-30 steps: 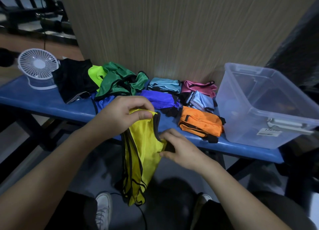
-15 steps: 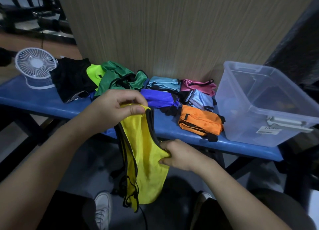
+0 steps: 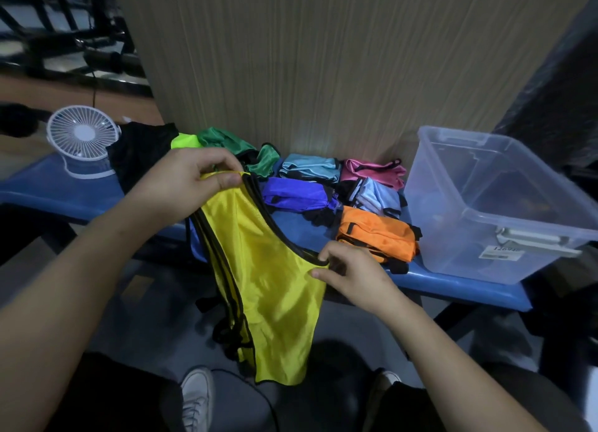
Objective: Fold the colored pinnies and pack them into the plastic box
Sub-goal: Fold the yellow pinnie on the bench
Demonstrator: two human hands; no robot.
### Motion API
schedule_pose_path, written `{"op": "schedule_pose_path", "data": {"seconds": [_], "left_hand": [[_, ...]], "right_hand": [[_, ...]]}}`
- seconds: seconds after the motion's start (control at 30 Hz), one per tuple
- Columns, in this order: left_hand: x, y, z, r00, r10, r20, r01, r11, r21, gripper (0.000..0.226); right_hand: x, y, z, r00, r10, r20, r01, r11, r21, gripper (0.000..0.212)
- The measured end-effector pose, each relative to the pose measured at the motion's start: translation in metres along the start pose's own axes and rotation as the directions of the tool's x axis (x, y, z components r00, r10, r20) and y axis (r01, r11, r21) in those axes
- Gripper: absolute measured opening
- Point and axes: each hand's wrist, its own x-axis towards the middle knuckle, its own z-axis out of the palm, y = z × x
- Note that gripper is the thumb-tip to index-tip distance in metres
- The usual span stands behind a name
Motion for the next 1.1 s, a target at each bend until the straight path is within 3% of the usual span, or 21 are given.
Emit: {"op": "schedule_pose_path", "data": {"seconds": [0.13,0.23,0.37,0.47,0.63,0.77,0.9,1.1], "left_hand": [[0.001,0.009,-0.010,1.000,-0.001,-0.007,0.001,1.000,0.001,0.005],[0.003,0.024,-0.021,1.000,0.027,-0.009,-0.027,0.999,0.044,0.007],[0.010,0.046,-0.039,0.999,0.047,-0.021,-0.043,0.988,0.146,0.016],[0.020,0.062,-0.057,0.997,0.060,-0.042,-0.050,0.978,0.203,0.022],[0.045,0.093,-0.083,0.984,0.116,-0.138,-0.061,0.934,0.352,0.003],[0.079,0.103,-0.095,0.981,0.062,-0.182,-0.006,0.957,0.291,0.005],[0.114,0.100,-0.095,0.983,0.004,-0.184,0.037,0.975,0.218,0.006],[0.177,0.066,-0.085,0.982,0.056,-0.181,-0.003,0.961,0.278,0.006]], "right_hand": [[0.000,-0.005,-0.003,0.990,0.085,-0.114,-0.075,0.994,0.084,0.031],[0.002,-0.014,-0.010,0.980,0.172,-0.100,-0.162,0.982,0.097,0.040],[0.008,-0.030,-0.027,0.979,0.195,-0.066,-0.188,0.977,0.102,0.026],[0.014,-0.044,-0.044,0.979,0.201,-0.038,-0.188,0.955,0.230,0.027],[0.026,-0.066,-0.076,0.979,0.203,-0.004,-0.178,0.869,0.461,0.013],[0.045,-0.075,-0.098,0.967,0.245,-0.073,-0.166,0.817,0.552,0.014],[0.077,-0.073,-0.114,0.960,0.257,-0.112,-0.168,0.847,0.505,0.018],[0.139,-0.049,-0.128,0.936,0.286,-0.204,-0.188,0.899,0.395,0.021]]}}
